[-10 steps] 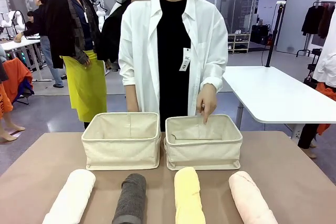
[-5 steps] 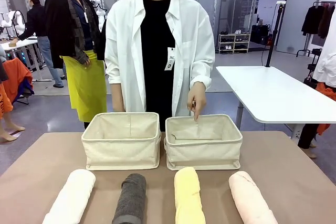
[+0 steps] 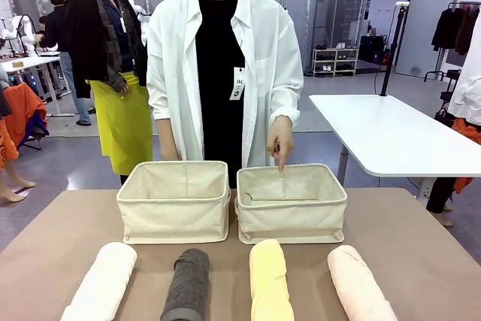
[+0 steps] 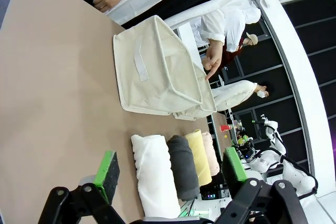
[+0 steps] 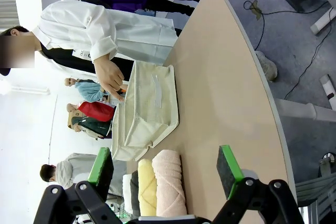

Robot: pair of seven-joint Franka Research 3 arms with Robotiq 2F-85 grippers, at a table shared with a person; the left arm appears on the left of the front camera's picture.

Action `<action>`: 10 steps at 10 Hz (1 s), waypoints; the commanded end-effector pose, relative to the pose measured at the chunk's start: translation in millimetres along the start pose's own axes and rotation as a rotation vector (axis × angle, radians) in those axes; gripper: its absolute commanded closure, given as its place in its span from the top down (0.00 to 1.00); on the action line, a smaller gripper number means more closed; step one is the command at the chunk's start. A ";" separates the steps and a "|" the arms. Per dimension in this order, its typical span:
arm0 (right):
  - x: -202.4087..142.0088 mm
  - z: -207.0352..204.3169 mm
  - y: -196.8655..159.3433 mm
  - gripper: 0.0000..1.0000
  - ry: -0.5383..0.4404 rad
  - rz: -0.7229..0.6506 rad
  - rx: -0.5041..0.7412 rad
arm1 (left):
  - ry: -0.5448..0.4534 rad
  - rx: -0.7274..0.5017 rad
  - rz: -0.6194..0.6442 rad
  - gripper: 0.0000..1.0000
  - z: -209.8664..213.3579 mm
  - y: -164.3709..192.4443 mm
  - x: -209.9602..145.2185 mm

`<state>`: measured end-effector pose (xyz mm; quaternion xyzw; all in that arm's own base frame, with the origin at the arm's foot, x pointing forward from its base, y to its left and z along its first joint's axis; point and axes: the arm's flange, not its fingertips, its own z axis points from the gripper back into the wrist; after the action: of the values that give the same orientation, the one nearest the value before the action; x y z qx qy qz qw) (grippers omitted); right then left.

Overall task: Divide the towels into two baskets.
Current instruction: Pick up one hotel-folded towel and place it in the Fabric basket indicated by the person.

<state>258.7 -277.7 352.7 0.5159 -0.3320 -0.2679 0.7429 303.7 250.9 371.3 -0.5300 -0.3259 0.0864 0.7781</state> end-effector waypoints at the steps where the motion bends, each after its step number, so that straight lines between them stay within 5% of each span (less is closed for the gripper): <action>1: 0.0 2.0 2.0 1.00 0.002 -0.009 0.001 | -0.005 -0.007 0.000 1.00 2.6 -0.5 -0.1; 4: 0.0 0.0 0.0 1.00 0.000 0.000 0.000 | -0.005 -0.007 0.000 1.00 2.6 -0.5 -0.1; 8: -39.2 -64.2 127.2 1.00 0.213 0.359 -0.120 | -0.005 -0.007 0.000 1.00 2.6 -0.5 -0.1; 10: -76.4 -103.9 160.5 1.00 0.323 0.485 -0.242 | -0.005 -0.007 0.000 1.00 2.6 -0.5 -0.1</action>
<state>317.9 -151.0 477.4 0.4013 -0.3102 -0.0487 0.8604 303.6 251.1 371.2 -0.5298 -0.3258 0.0868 0.7783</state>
